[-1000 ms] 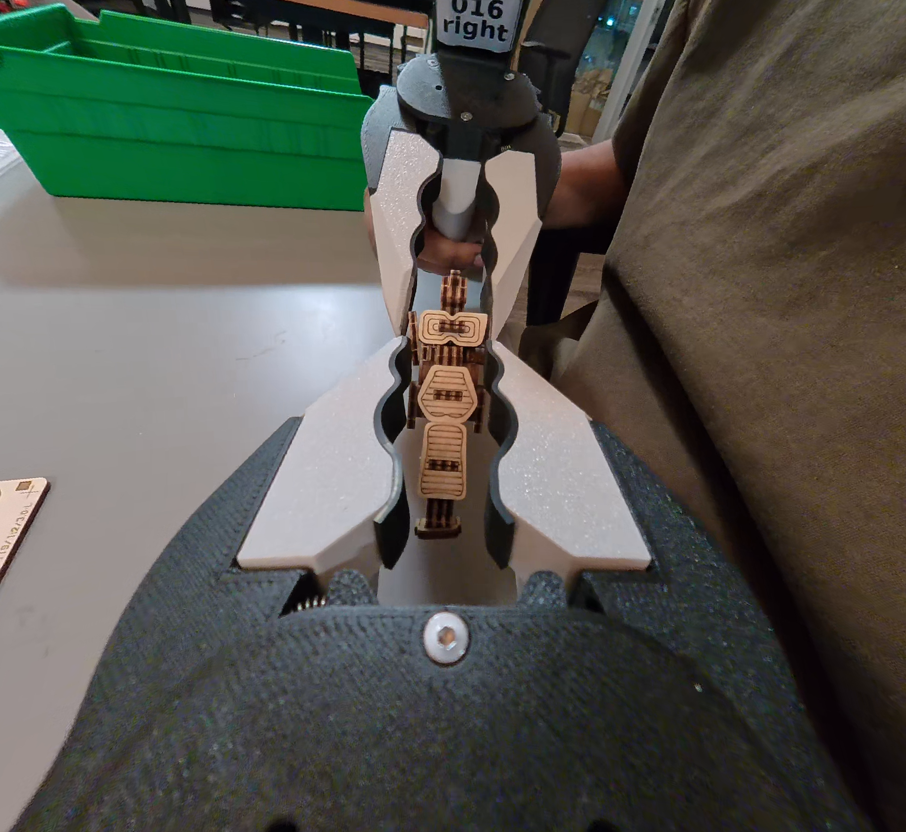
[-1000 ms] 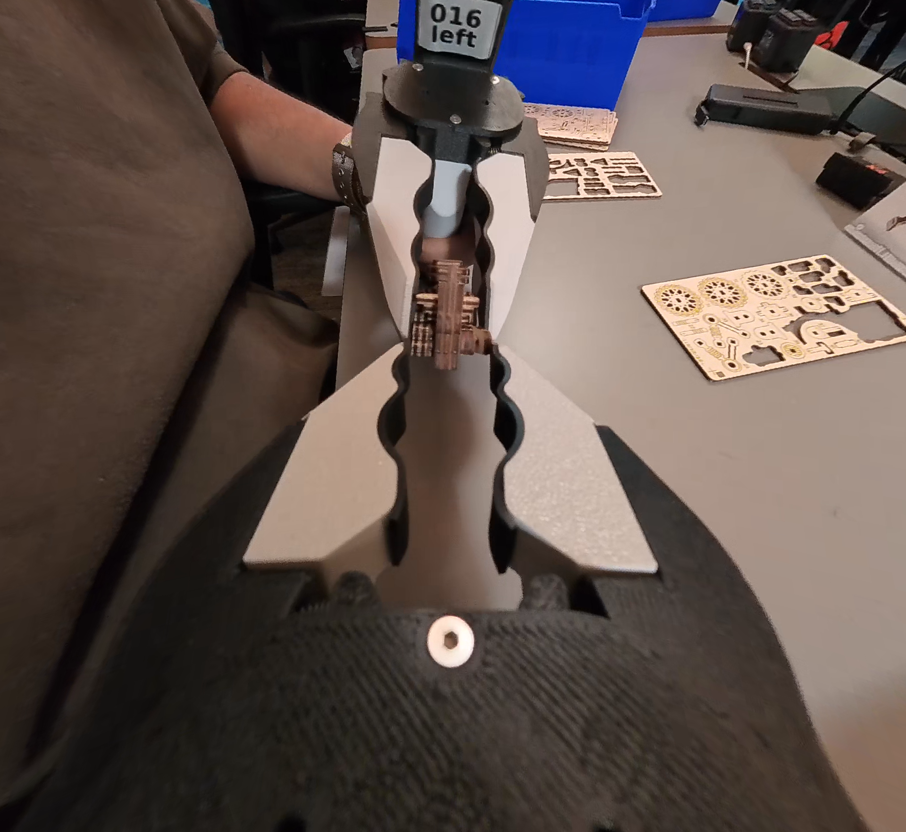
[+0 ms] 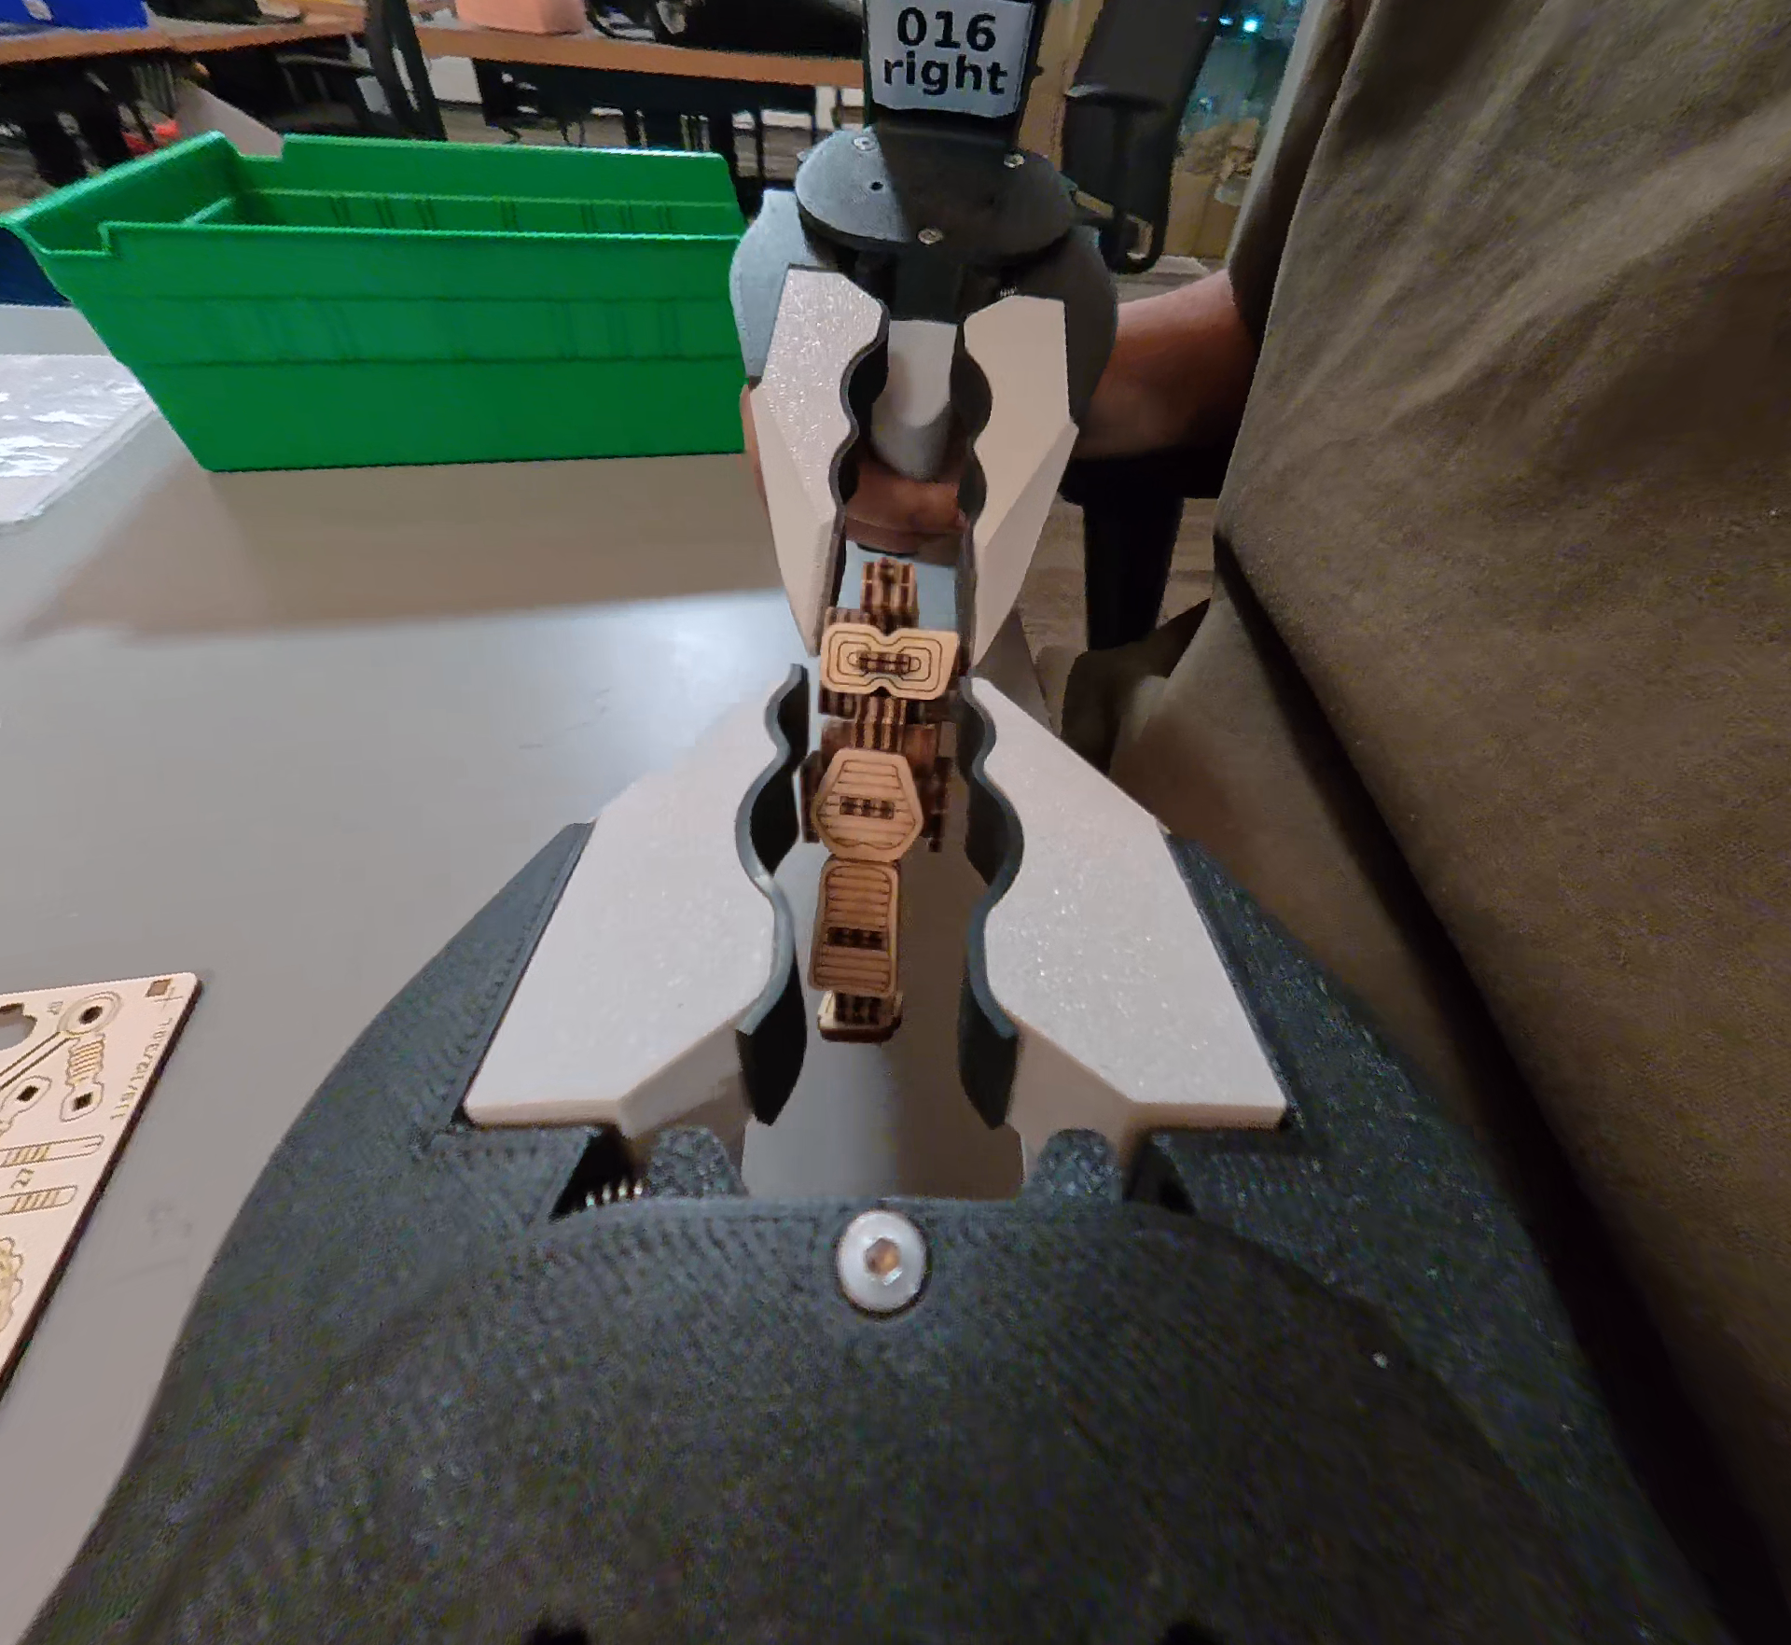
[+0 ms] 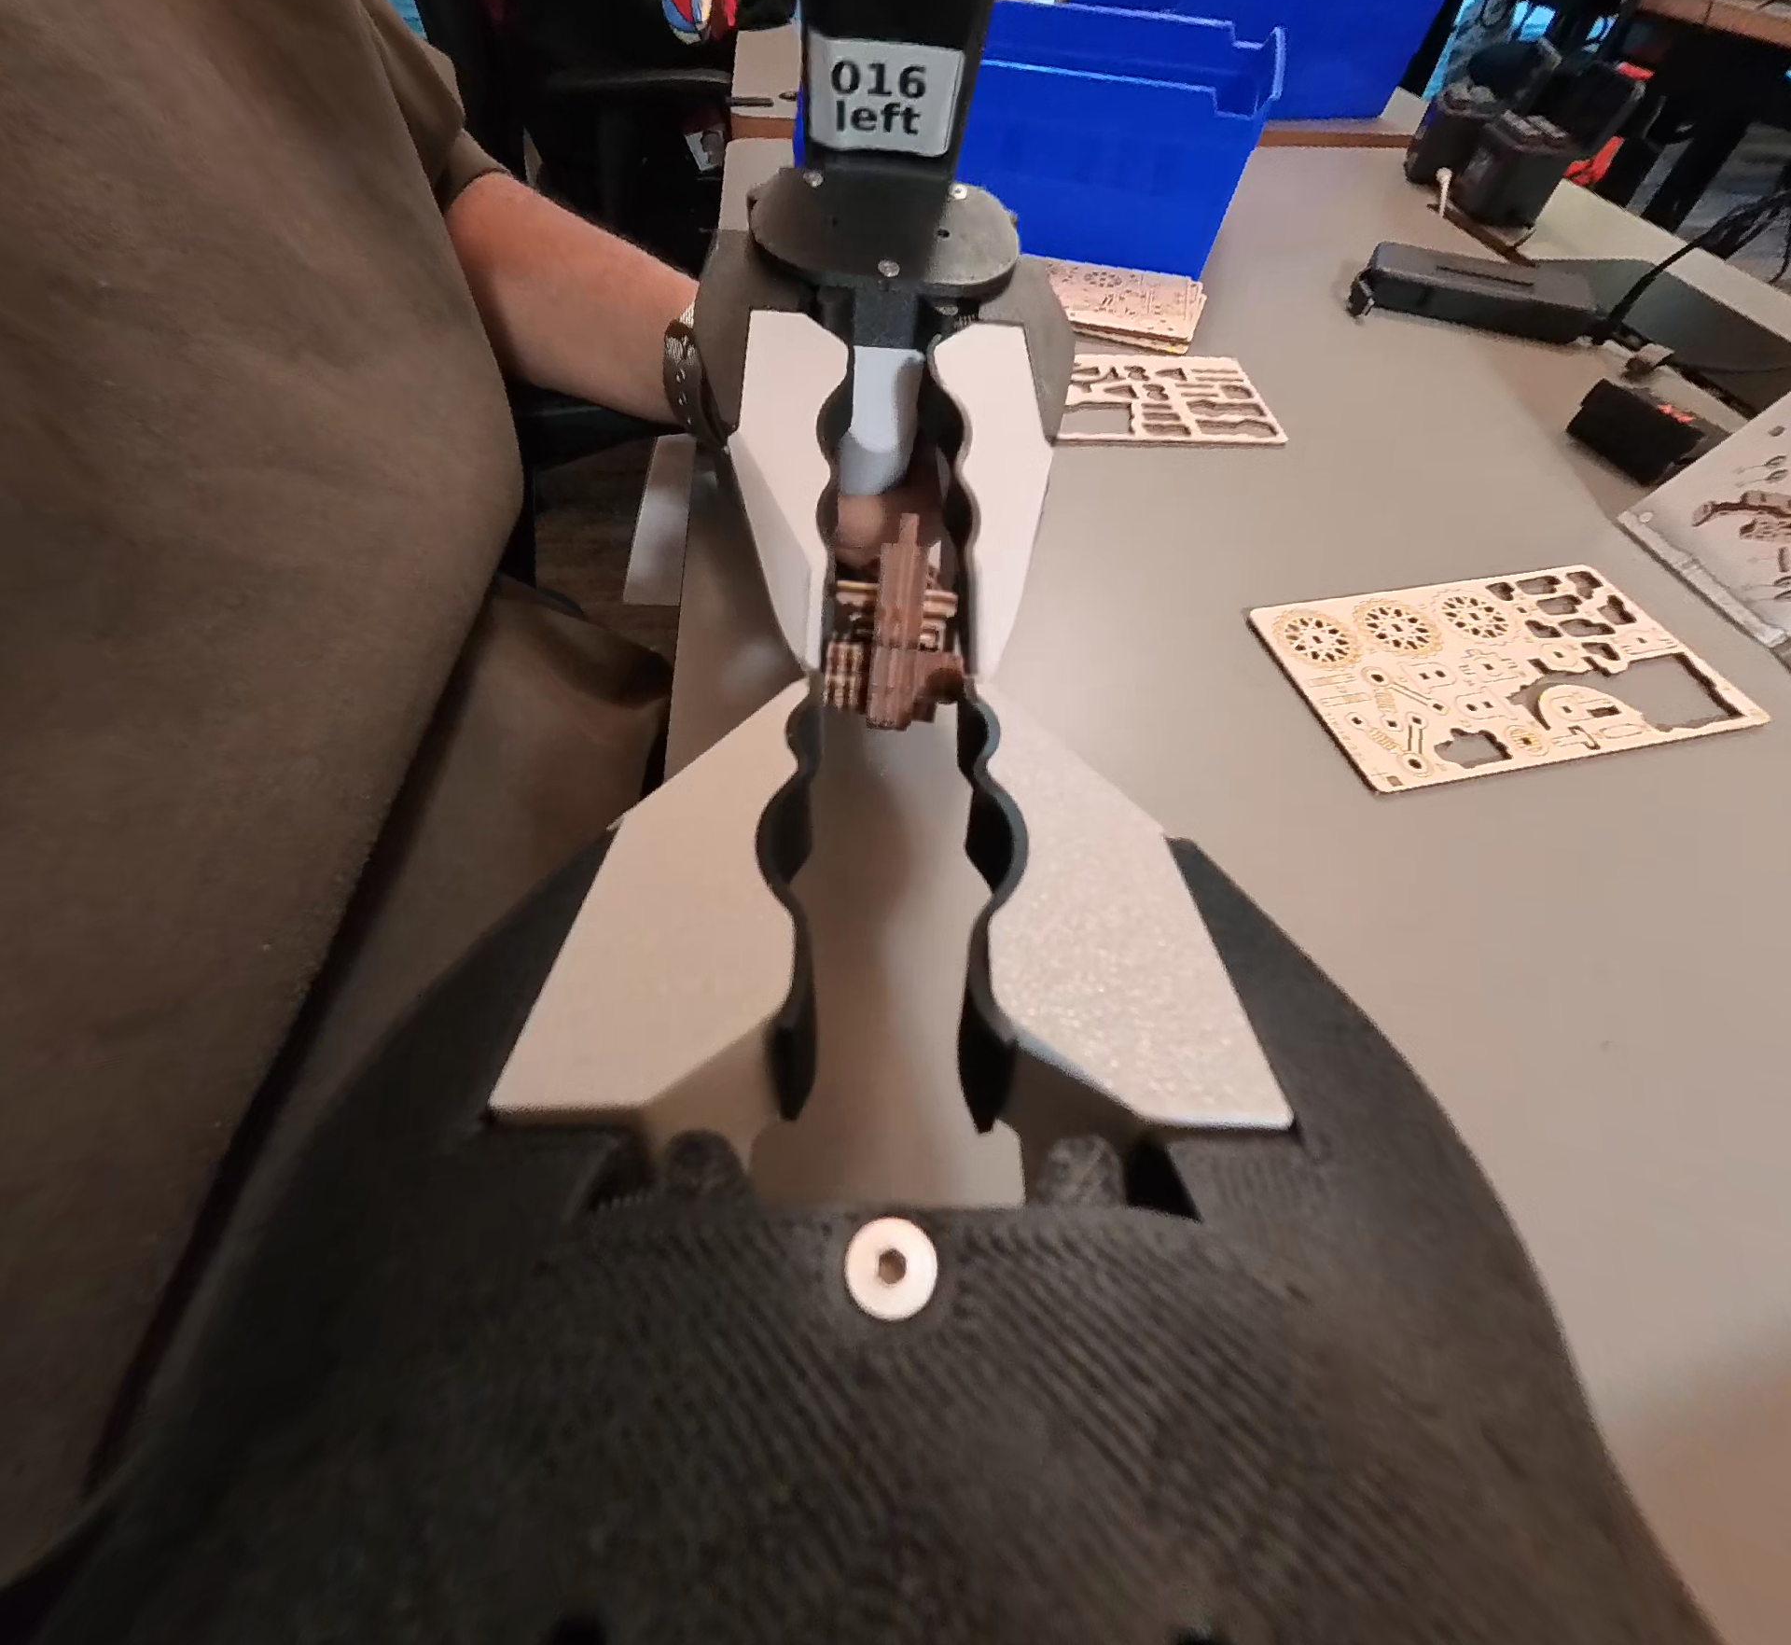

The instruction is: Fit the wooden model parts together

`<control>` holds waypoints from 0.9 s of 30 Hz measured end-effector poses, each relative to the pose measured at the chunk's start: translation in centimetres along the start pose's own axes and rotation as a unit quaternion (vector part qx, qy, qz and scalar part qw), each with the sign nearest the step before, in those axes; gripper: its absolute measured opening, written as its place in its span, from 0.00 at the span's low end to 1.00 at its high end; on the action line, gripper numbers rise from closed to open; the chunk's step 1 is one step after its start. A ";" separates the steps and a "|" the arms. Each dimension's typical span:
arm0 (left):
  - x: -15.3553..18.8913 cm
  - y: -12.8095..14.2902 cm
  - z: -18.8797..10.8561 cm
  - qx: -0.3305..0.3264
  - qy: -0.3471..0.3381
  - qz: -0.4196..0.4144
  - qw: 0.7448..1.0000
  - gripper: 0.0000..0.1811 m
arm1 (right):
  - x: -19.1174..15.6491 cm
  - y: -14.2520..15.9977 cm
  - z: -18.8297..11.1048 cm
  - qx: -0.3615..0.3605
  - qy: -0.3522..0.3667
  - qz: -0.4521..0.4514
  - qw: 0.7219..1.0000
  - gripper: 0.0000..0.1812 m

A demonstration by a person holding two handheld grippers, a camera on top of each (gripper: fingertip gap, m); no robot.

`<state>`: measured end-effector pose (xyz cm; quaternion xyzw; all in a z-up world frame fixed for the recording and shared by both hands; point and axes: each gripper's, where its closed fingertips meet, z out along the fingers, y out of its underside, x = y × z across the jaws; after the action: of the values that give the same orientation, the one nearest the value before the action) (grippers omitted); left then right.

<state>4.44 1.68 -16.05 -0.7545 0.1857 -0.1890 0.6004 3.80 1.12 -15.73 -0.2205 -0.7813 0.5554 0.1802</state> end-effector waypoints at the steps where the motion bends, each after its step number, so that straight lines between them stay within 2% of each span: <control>1: -0.2 0.0 0.0 0.000 -0.007 0.004 1.000 0.19 | 0.0 -0.1 -0.1 0.004 0.000 0.001 1.000 0.14; 6: -0.1 0.6 0.1 -0.014 -0.001 -0.005 1.000 0.22 | 0.3 -0.5 -0.4 0.021 -0.002 0.019 1.000 0.14; 10: -0.2 0.3 0.1 -0.005 0.000 -0.018 1.000 0.16 | 0.3 -0.8 -0.6 0.036 -0.016 0.045 0.998 0.14; 17: -0.4 -0.3 -0.3 0.013 0.012 -0.048 0.999 0.16 | 0.7 -0.6 -0.4 0.042 -0.024 0.084 0.995 0.14; 27: -0.9 0.2 -0.2 -0.009 -0.019 -0.018 1.000 0.15 | 1.6 -0.7 -1.0 0.052 -0.007 0.094 0.994 0.19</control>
<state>3.52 1.93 -16.29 -0.7666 0.1620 -0.1834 0.5937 2.86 2.55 -14.68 -0.2796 -0.7286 0.6110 0.1327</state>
